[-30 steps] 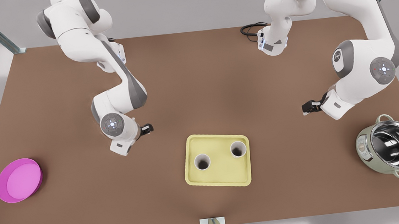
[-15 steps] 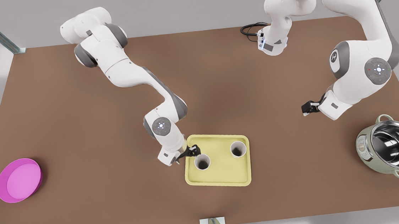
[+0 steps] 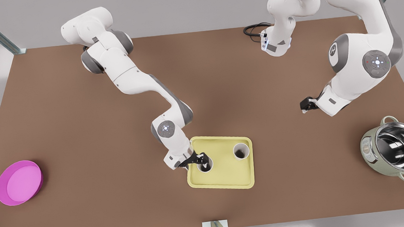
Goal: Use the left arm to pick up the white IKEA cup from the tray and place it on the middle-left position; use the right arm to pick up the white IKEA cup from the tray and place it on the middle-right position
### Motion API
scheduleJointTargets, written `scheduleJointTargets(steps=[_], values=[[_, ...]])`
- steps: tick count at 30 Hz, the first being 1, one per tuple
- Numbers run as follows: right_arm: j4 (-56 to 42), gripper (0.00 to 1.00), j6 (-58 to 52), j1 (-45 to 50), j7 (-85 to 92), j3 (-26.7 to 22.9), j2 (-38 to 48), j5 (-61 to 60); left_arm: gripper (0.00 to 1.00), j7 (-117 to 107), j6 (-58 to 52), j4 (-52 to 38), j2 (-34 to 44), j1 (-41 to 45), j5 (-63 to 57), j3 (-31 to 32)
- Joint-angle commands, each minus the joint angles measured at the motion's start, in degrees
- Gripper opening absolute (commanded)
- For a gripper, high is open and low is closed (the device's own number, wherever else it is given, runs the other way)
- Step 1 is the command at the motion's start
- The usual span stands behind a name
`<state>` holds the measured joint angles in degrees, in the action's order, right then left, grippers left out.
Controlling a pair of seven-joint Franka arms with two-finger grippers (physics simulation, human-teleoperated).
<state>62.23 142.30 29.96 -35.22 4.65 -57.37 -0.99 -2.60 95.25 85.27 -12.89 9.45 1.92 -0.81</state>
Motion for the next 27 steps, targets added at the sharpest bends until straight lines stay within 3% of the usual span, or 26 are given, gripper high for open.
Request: scheduleJointTargets(steps=[1,6,7,8,11,15,19,21,23,25,27], values=[[0.35,1.00,-0.09,0.01,-6.70,0.27,0.06,-0.24,1.00,-1.35,0.64,-0.02,-0.38,0.74,-0.07,0.02],[2.64,1.00,-1.41,-0.34,-6.79,0.97,0.06,-0.51,1.00,-1.97,0.64,0.42,-0.47,0.83,-0.42,0.02],[2.64,0.63,-1.50,-0.34,-6.79,0.97,0.06,-0.51,1.00,-1.97,0.73,0.42,-0.55,0.83,-0.51,0.02],[2.64,0.40,-2.38,-0.34,-6.79,1.06,0.06,-0.42,1.00,-1.97,0.64,0.51,-0.47,0.83,-0.51,0.02],[2.64,0.18,-2.29,-0.25,-6.79,1.06,0.06,-0.33,1.00,-1.79,-0.15,0.60,0.24,0.83,-1.22,0.02],[2.64,0.00,-2.29,0.01,-6.88,1.15,0.15,-0.33,1.00,-3.28,-1.21,0.33,1.47,0.83,-1.13,0.28],[2.64,0.00,-2.47,-0.43,-6.88,1.06,0.85,-0.50,1.00,-3.64,1.25,-0.28,-0.38,-1.80,-0.34,2.65],[2.64,0.00,-10.37,-3.76,-6.70,3.25,4.98,-0.42,1.00,0.67,3.19,0.07,-1.96,-3.83,1.16,2.65],[2.55,0.00,-21.09,-13.25,-0.47,10.11,8.32,-0.24,1.00,-0.47,3.19,-0.20,-1.96,-3.56,0.72,2.83],[2.55,0.00,-27.07,-16.95,8.41,9.94,9.73,0.37,1.00,-0.38,1.96,-0.64,-0.47,-3.56,0.54,2.65],[2.55,0.00,-29.71,-18.26,11.13,9.67,10.26,9.34,1.00,-1.44,-2.43,-0.46,0.68,-3.65,0.28,2.92]])
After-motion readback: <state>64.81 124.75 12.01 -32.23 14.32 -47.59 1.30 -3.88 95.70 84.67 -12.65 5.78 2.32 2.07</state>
